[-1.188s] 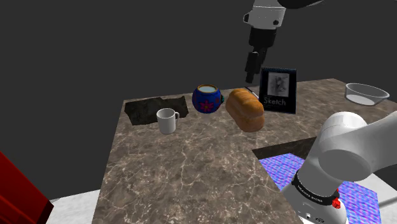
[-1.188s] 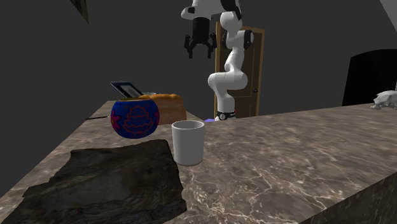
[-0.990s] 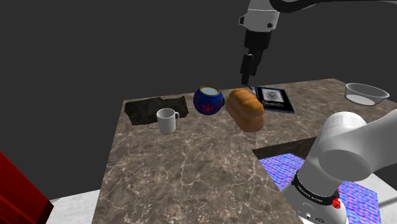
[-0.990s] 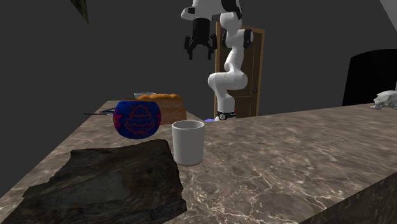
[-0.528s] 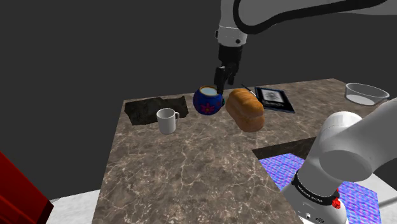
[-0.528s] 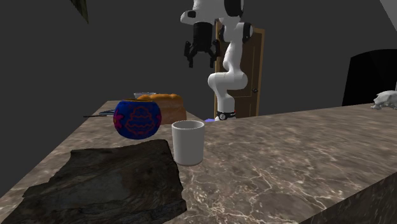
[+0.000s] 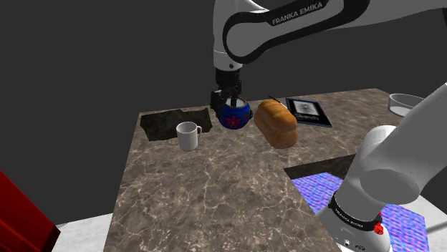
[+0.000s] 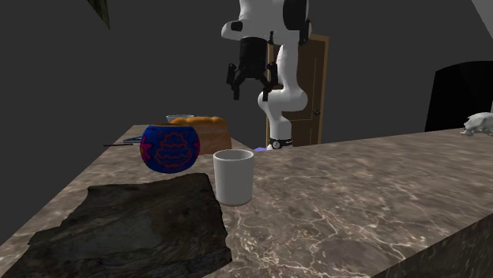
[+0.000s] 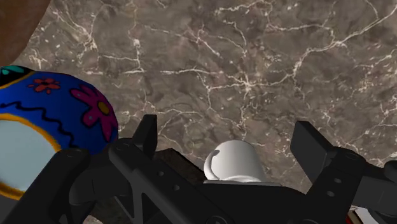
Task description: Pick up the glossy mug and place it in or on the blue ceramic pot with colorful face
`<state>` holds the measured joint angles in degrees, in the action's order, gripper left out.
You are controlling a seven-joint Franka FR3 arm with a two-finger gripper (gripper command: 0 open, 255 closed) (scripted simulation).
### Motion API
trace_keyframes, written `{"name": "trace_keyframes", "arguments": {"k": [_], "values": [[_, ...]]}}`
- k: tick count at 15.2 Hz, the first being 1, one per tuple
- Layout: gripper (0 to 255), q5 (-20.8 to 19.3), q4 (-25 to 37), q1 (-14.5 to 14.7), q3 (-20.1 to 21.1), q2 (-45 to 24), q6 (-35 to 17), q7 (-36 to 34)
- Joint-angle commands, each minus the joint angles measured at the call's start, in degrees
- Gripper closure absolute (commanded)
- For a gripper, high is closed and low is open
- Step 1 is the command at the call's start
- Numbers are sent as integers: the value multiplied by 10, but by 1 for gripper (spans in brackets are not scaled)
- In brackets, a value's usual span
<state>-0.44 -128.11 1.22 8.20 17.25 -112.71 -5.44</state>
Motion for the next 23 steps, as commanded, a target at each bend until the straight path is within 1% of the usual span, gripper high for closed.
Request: {"name": "trace_keyframes", "arguments": {"k": [1, 5, 9, 15, 16, 23], "values": [[0, -4, 19, 2, 11, -39, -20, -20], [0, -20, 73, 6, 27, -124, -51, -58], [0, -42, 139, 15, 38, -212, -71, -96], [0, -78, 265, 37, 40, -349, -78, -146], [0, -80, 277, 40, 39, -360, -77, -149], [0, -89, 256, 41, 35, -385, -122, -154]]}}
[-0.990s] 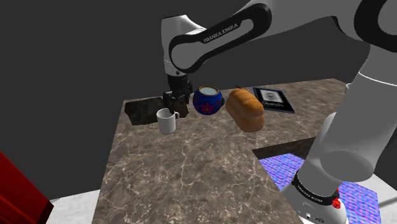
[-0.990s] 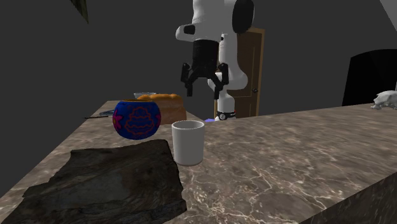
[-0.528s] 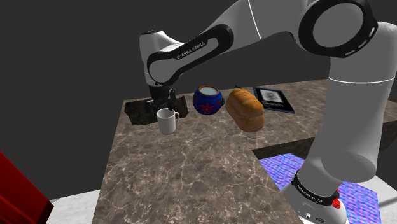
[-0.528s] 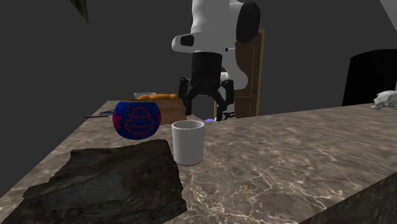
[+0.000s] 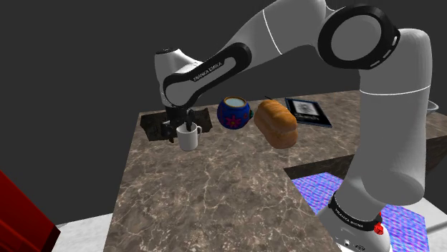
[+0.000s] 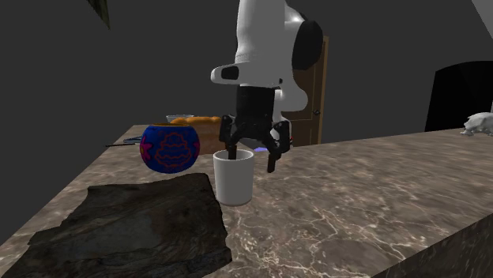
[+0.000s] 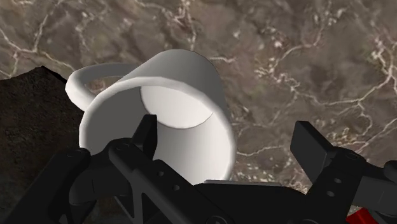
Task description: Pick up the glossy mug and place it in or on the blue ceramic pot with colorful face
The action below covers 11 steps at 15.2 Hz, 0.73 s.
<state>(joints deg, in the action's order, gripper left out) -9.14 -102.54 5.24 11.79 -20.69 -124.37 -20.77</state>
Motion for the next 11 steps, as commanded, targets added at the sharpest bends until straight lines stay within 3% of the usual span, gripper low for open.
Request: {"name": "trace_keyframes", "arguments": {"k": [1, 8, 9, 11], "values": [[0, -2, -1, 0, -1, -7, -9, -1], [0, -2, -1, 1, -1, -7, -9, -1], [255, -2, -1, 1, -1, -7, -9, -1], [255, -2, -1, 1, -1, -7, -9, -1]]}}
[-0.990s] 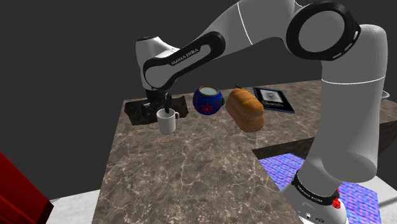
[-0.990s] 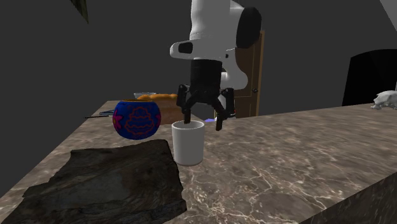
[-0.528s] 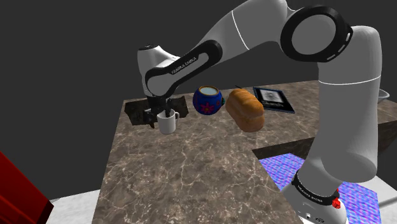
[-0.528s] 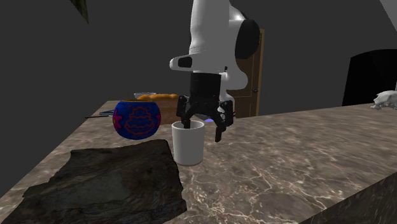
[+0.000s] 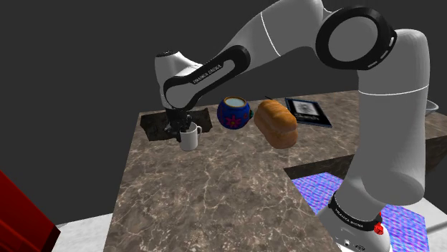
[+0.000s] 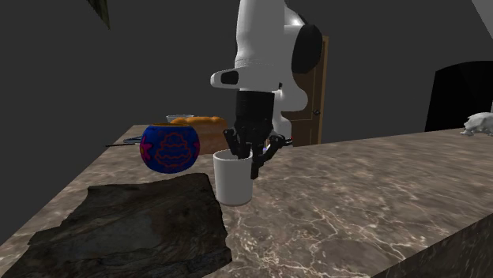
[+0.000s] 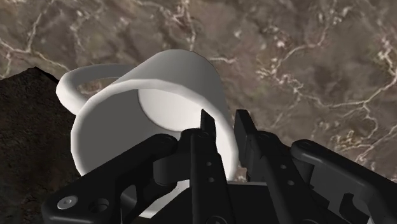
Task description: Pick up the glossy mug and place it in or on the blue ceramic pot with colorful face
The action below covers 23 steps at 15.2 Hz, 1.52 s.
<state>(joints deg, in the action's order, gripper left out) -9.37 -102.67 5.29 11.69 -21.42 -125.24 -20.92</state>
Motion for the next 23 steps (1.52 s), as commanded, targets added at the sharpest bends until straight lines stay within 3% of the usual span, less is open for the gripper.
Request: {"name": "trace_keyframes", "arguments": {"k": [1, 7, 23], "values": [[255, 0, 0, 0, 0, 0, 0, 0], [255, 0, 0, 0, 0, 0, 0, 0], [255, 17, 64, -2, 6, 44, 106, 16]]}}
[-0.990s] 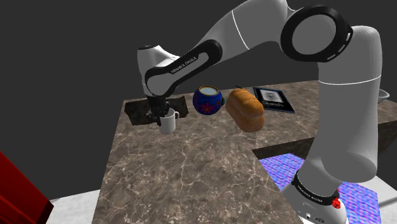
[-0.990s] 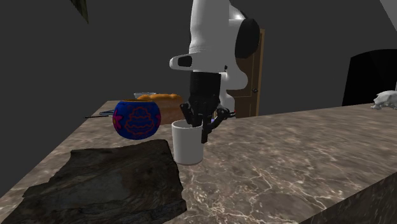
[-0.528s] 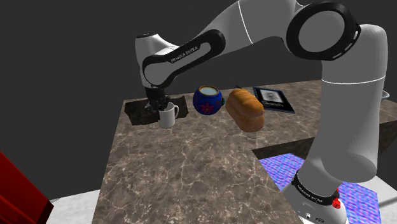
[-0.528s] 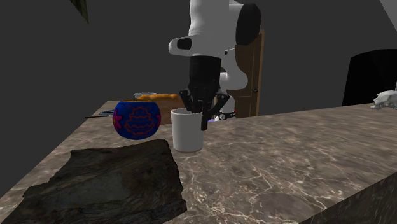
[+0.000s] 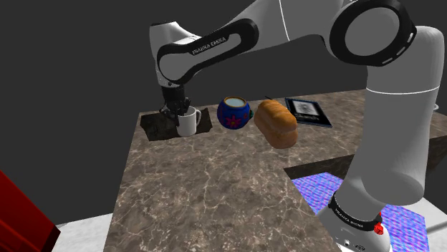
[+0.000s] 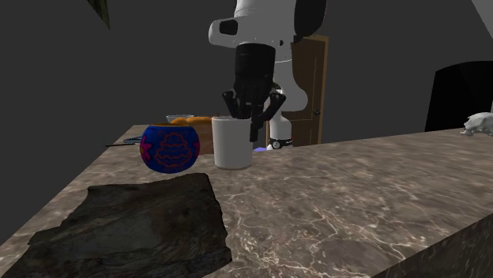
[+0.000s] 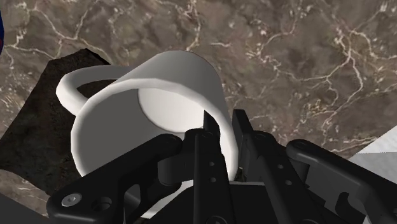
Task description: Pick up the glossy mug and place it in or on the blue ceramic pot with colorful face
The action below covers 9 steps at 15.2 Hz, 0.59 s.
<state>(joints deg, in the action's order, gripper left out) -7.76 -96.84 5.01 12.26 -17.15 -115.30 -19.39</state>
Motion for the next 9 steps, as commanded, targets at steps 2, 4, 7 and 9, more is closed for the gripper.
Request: {"name": "trace_keyframes", "arguments": {"k": [2, 4, 7, 9], "values": [[255, 2, 16, 0, 1, 5, 21, 2], [255, 3, 27, 0, 1, 8, 35, 3], [255, 5, 45, 1, 2, 12, 56, 5], [255, 6, 58, 1, 2, 14, 71, 7]]}}
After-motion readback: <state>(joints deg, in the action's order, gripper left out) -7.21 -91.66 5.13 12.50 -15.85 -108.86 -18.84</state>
